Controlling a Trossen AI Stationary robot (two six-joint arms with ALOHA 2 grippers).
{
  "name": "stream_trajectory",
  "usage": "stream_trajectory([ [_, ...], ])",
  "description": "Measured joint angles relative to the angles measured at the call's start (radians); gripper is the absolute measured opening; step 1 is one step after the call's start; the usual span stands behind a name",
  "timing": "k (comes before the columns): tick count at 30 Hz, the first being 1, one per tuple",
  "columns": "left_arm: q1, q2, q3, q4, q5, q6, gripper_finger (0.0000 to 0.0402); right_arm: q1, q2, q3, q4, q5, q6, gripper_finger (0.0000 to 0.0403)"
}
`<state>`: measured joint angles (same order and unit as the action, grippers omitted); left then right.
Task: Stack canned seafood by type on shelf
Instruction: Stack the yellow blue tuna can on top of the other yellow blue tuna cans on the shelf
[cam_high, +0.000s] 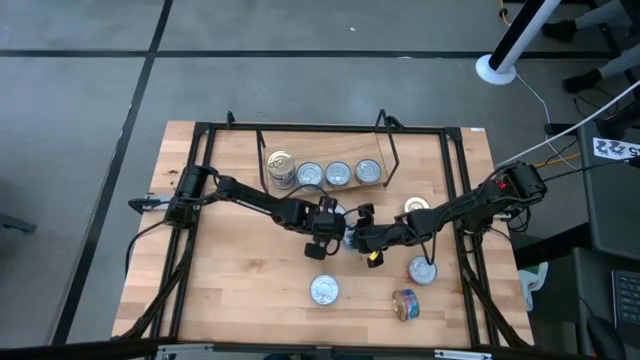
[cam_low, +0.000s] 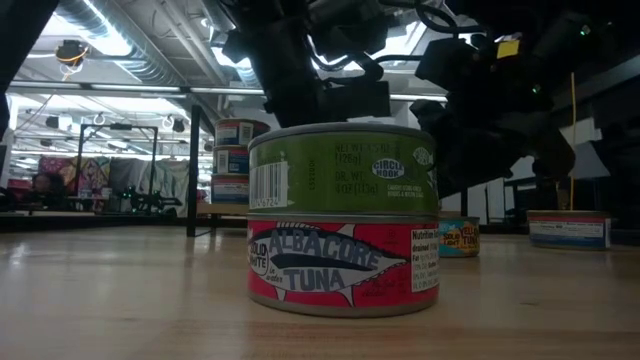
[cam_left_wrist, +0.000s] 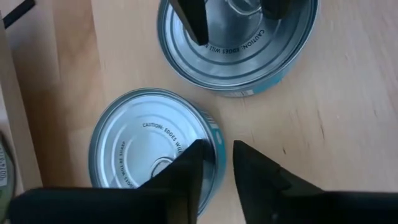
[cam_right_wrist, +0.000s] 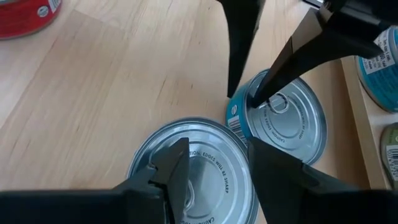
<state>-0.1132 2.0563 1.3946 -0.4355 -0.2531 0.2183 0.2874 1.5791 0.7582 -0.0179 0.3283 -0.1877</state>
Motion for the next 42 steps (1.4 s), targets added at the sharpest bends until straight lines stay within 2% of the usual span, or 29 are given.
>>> stream_trajectory([
  [8, 0.009, 0.0, 0.001, -0.001, 0.002, -0.001, 0.0011, 0.0, 0.0, 0.0, 0.004, -0.008, 0.008, 0.0161],
  [12, 0.01, 0.0, 0.001, -0.001, 0.002, -0.001, 0.0006, 0.0, 0.0, 0.0, 0.004, -0.008, 0.008, 0.0171],
  [22, 0.01, -0.008, 0.0, -0.005, 0.014, -0.063, 0.0001, 0.0, 0.0, 0.0, 0.05, -0.008, 0.027, 0.0298],
  [26, 0.009, -0.031, -0.003, -0.022, 0.021, -0.102, 0.0001, 0.0, 0.0, 0.0, 0.075, -0.007, 0.027, 0.0329],
  [29, 0.009, -0.055, -0.003, -0.036, 0.024, -0.141, 0.0, 0.0, 0.0, 0.001, 0.094, 0.002, 0.017, 0.0337],
  [34, 0.01, -0.068, -0.002, -0.05, 0.096, -0.215, 0.0, 0.0, 0.023, 0.001, 0.13, 0.029, -0.056, 0.0339],
  [42, 0.01, -0.073, 0.044, -0.067, 0.151, -0.302, 0.0, 0.0, 0.083, 0.0, 0.196, 0.054, -0.134, 0.0339],
])
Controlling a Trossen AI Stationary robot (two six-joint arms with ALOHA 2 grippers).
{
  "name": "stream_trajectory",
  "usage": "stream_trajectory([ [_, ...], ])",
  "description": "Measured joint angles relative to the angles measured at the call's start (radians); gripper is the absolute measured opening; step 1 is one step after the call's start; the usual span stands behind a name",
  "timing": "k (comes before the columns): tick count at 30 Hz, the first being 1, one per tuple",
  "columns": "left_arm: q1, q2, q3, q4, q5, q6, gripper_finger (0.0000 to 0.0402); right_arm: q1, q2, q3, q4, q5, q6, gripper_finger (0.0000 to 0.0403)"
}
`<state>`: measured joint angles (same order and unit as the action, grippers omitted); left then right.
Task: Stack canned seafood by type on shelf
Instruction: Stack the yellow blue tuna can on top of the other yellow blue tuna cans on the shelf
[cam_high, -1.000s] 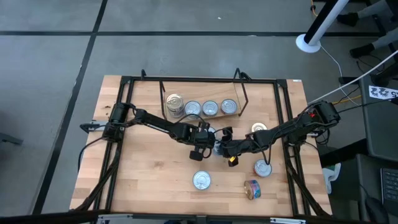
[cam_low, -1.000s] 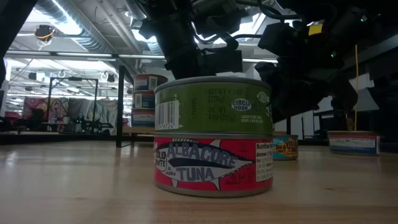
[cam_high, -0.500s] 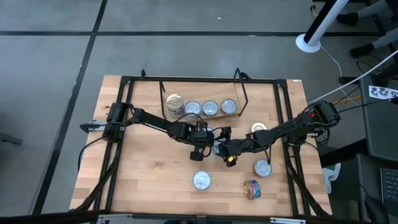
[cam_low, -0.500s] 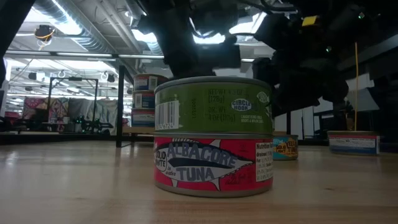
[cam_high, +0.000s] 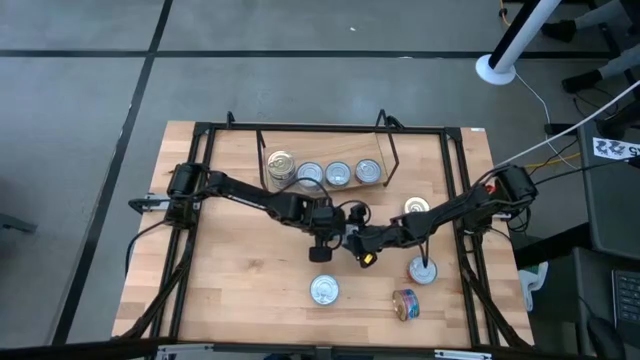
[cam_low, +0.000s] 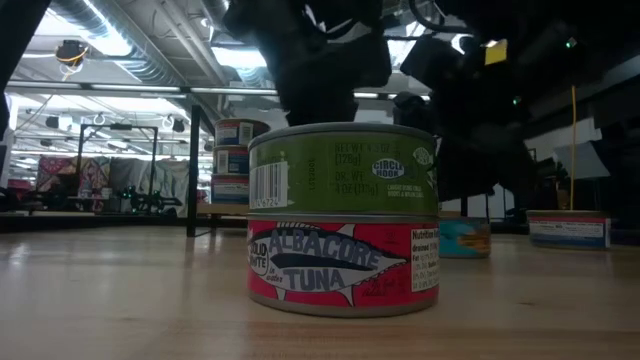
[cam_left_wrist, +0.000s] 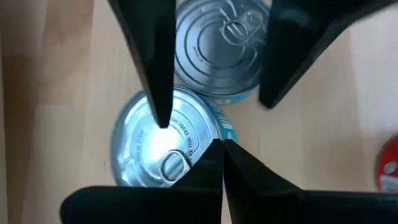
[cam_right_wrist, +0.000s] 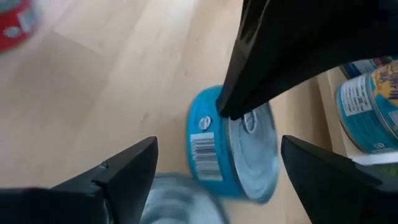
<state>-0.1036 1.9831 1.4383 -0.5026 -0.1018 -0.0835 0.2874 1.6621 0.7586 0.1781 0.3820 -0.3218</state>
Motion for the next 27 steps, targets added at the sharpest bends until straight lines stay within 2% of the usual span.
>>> stream_trajectory([
  [5, 0.002, 0.0, 0.037, -0.046, 0.002, -0.028, 0.0, 0.0, 0.013, 0.0, 0.007, 0.045, -0.001, 0.0339],
  [15, 0.014, 0.0, 0.067, -0.041, 0.059, -0.079, 0.0, 0.0, 0.013, 0.0, 0.008, 0.054, -0.001, 0.0333],
  [20, 0.022, 0.0, 0.085, -0.038, 0.098, -0.085, 0.0, 0.0, 0.013, 0.0, 0.007, 0.054, -0.001, 0.0283],
  [27, 0.027, 0.0, 0.089, -0.044, 0.113, -0.1, 0.0, 0.001, 0.013, -0.001, 0.002, 0.045, -0.002, 0.0173],
])
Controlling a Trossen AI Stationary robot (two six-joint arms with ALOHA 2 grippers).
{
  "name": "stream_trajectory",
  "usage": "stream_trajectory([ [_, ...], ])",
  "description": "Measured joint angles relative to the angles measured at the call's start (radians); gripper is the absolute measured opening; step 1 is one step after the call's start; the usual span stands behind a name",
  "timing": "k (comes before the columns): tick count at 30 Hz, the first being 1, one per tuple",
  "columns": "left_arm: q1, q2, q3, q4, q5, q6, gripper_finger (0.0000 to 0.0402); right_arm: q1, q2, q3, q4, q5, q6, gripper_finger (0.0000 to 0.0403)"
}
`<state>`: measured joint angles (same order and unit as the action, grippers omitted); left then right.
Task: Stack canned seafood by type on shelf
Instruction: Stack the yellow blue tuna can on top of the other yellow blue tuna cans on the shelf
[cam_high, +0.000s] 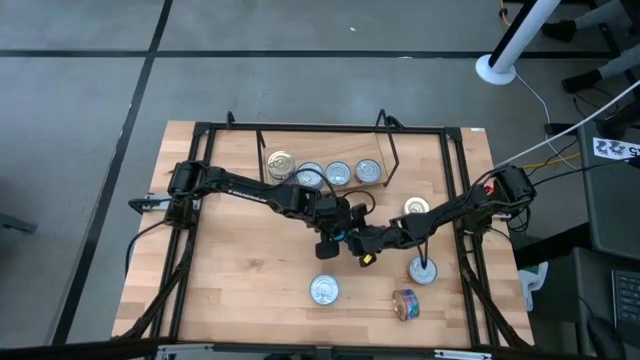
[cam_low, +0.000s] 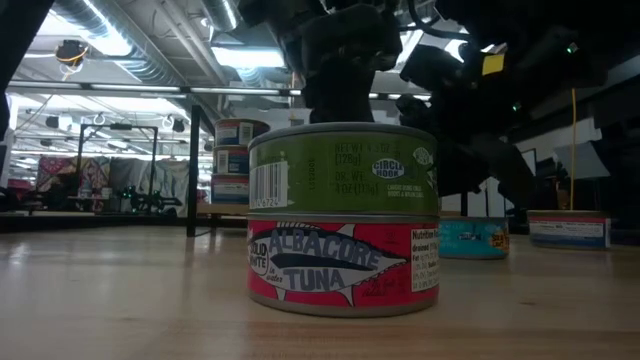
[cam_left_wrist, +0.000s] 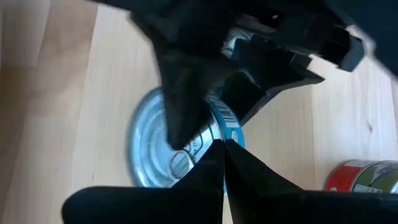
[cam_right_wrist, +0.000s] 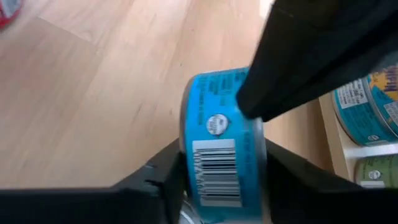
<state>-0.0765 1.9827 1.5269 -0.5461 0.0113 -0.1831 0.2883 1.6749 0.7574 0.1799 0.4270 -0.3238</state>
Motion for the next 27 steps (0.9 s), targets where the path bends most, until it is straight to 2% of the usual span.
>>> stream_trajectory([
  [3, 0.0, 0.0, 0.0, -0.002, 0.001, 0.006, 0.0009, 0.001, 0.0, 0.01, -0.013, -0.01, -0.002, 0.0129],
  [4, 0.0, -0.005, 0.0, -0.007, 0.002, 0.012, 0.0017, 0.001, 0.0, 0.015, -0.017, -0.017, -0.002, 0.0126],
  [8, -0.002, -0.042, 0.002, -0.079, 0.018, 0.032, 0.0063, -0.001, 0.0, 0.056, -0.027, -0.045, -0.001, 0.0126],
  [14, 0.016, -0.16, 0.01, -0.218, 0.016, 0.04, 0.0114, -0.002, 0.0, 0.118, -0.031, 0.003, -0.113, 0.0145],
  [18, 0.025, -0.27, 0.011, -0.292, 0.003, 0.041, 0.0113, -0.005, 0.0, 0.162, -0.028, 0.078, -0.238, 0.0151],
  [22, 0.035, -0.379, 0.011, -0.343, -0.048, 0.037, 0.0103, -0.039, 0.0, 0.199, -0.021, 0.141, -0.369, 0.0138],
  [27, 0.035, -0.482, 0.011, -0.383, -0.146, 0.016, 0.009, -0.127, 0.0, 0.233, -0.011, 0.141, -0.468, 0.0137],
])
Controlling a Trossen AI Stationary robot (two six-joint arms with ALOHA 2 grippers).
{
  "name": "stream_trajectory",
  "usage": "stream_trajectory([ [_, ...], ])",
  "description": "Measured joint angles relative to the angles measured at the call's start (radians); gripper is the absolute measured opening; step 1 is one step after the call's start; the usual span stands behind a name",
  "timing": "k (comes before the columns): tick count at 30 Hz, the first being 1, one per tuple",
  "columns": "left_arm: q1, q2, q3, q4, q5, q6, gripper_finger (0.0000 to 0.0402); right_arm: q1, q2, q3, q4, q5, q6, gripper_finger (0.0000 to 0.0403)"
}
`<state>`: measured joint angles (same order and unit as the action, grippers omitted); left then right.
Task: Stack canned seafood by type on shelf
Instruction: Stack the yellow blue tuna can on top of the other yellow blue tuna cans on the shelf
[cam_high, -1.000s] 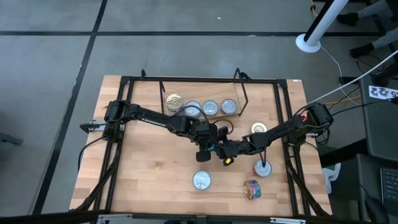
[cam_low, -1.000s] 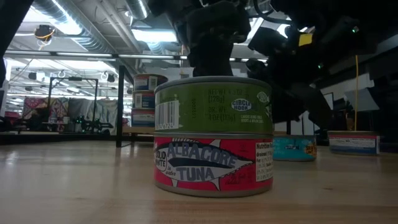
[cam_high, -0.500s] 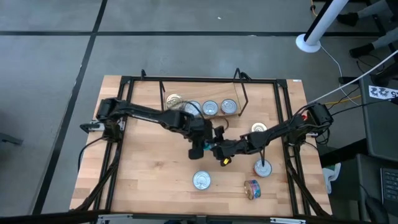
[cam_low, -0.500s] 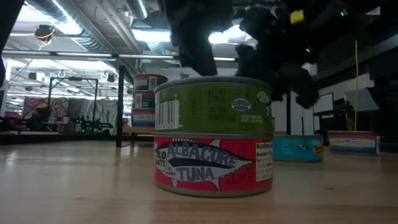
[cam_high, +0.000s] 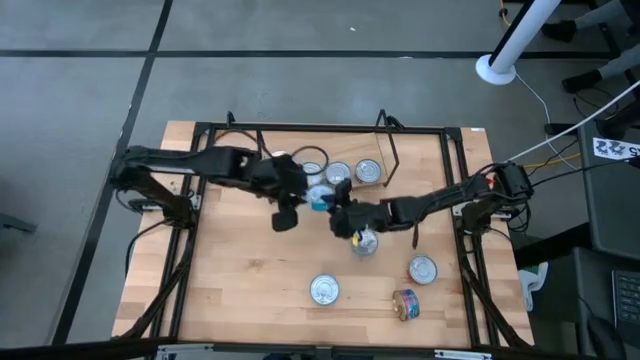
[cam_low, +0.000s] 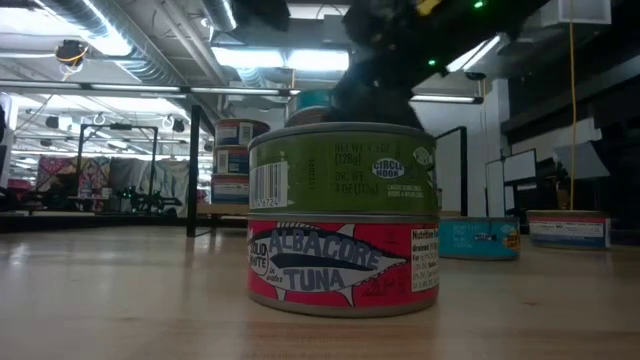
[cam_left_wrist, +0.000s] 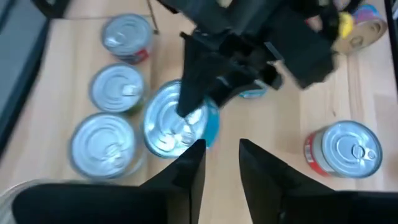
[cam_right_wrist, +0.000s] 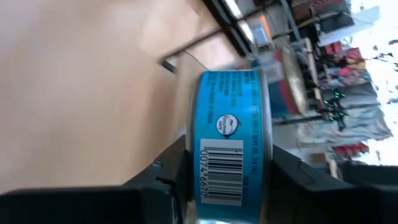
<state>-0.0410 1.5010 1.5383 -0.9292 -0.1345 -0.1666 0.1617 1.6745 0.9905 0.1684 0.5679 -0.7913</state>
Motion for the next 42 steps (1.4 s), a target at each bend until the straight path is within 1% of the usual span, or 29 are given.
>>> stream_trajectory([
  [3, 0.0, -0.039, 0.0, -0.006, -0.024, 0.0, 0.0084, -0.058, 0.0, 0.01, 0.019, -0.021, -0.051, 0.0141],
  [7, 0.0, -0.052, 0.0, -0.008, -0.033, 0.0, 0.0078, -0.128, 0.0, 0.018, 0.022, -0.15, -0.102, 0.0139],
  [9, 0.0, -0.053, 0.0, -0.008, -0.033, 0.0, 0.0076, -0.155, 0.0, 0.019, 0.027, -0.192, -0.114, 0.0139],
  [12, 0.0, -0.053, 0.0, -0.009, -0.034, 0.005, 0.0076, -0.187, 0.0, 0.019, 0.048, -0.217, -0.132, 0.0139],
  [17, 0.001, -0.05, -0.001, -0.009, -0.035, 0.016, 0.0076, -0.235, 0.0, 0.019, 0.059, -0.332, -0.157, 0.0139],
  [22, 0.001, -0.05, -0.001, -0.009, -0.035, 0.012, 0.0076, -0.274, 0.0, 0.019, 0.066, -0.386, -0.185, 0.0139],
  [26, 0.001, -0.05, -0.001, -0.009, -0.035, 0.012, 0.0076, -0.306, 0.008, 0.019, 0.075, -0.45, -0.212, 0.0139],
  [31, 0.001, -0.05, -0.002, -0.005, -0.035, 0.012, 0.0076, -0.329, 0.04, 0.02, 0.104, -0.456, -0.215, 0.0138],
  [34, 0.001, -0.049, -0.002, -0.003, -0.035, 0.011, 0.0076, -0.329, 0.068, 0.02, 0.153, -0.456, -0.256, 0.0138],
  [37, 0.001, -0.049, -0.002, -0.004, -0.035, 0.011, 0.0076, -0.326, 0.09, 0.02, 0.185, -0.436, -0.29, 0.0138],
  [42, 0.001, -0.049, -0.002, -0.003, -0.035, 0.011, 0.0076, -0.326, 0.092, 0.02, 0.186, -0.419, -0.291, 0.0138],
])
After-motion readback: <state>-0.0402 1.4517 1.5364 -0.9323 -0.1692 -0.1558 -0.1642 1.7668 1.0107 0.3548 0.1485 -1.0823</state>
